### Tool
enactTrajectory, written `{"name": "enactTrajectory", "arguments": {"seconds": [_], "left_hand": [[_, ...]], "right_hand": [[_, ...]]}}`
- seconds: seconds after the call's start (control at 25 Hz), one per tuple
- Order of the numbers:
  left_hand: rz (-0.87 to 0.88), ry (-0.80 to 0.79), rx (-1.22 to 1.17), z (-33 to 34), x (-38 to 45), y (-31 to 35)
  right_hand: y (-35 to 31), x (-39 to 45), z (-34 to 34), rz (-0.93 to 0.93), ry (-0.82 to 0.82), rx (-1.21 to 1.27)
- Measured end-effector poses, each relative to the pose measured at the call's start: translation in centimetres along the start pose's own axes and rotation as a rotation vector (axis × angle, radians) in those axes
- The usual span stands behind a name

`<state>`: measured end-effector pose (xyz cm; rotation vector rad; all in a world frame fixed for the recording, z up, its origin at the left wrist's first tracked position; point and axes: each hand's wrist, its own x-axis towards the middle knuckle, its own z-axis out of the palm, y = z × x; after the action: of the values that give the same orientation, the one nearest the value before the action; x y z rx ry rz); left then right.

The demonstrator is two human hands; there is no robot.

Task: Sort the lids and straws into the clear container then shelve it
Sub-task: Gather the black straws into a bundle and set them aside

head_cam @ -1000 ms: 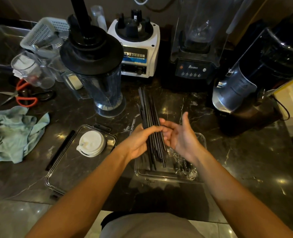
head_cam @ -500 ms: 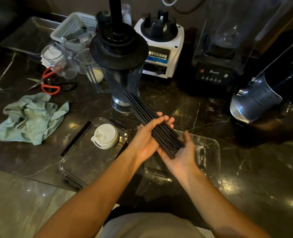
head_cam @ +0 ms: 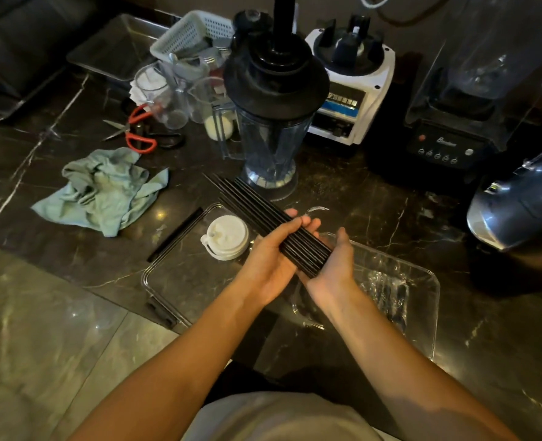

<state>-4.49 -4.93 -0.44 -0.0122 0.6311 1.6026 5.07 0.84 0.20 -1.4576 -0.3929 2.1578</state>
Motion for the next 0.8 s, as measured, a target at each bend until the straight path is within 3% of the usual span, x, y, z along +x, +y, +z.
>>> {"name": "enactTrajectory", "arguments": {"seconds": [0.16,0.4,0.64,0.72,0.8], "left_hand": [[0.021,0.056,-0.111,-1.8,-2.0,2.8],[-0.083,0.166,0.002,-4.3,-5.3,3.2],[-0.159,0.181,0.127,-5.4,-6.5,3.2],[-0.150,0.196,0.099,-6.1,-6.4,3.5],[-0.145,0.199,0.081,-6.5,-6.3,3.7]], "right_hand": [[-0.7,0.6,1.7,-0.061,-0.282,-0.226],[-2.8,3.7,11.6,-0.211,-0.762,-1.044],[-0.4,4.1,19.5,-0.233,-0.893,-1.929],[0.6,3.9,19.7,-0.264,-0.947,-2.088],[1.1,4.0,19.7,-0.273,-0.953,-2.095]]}}
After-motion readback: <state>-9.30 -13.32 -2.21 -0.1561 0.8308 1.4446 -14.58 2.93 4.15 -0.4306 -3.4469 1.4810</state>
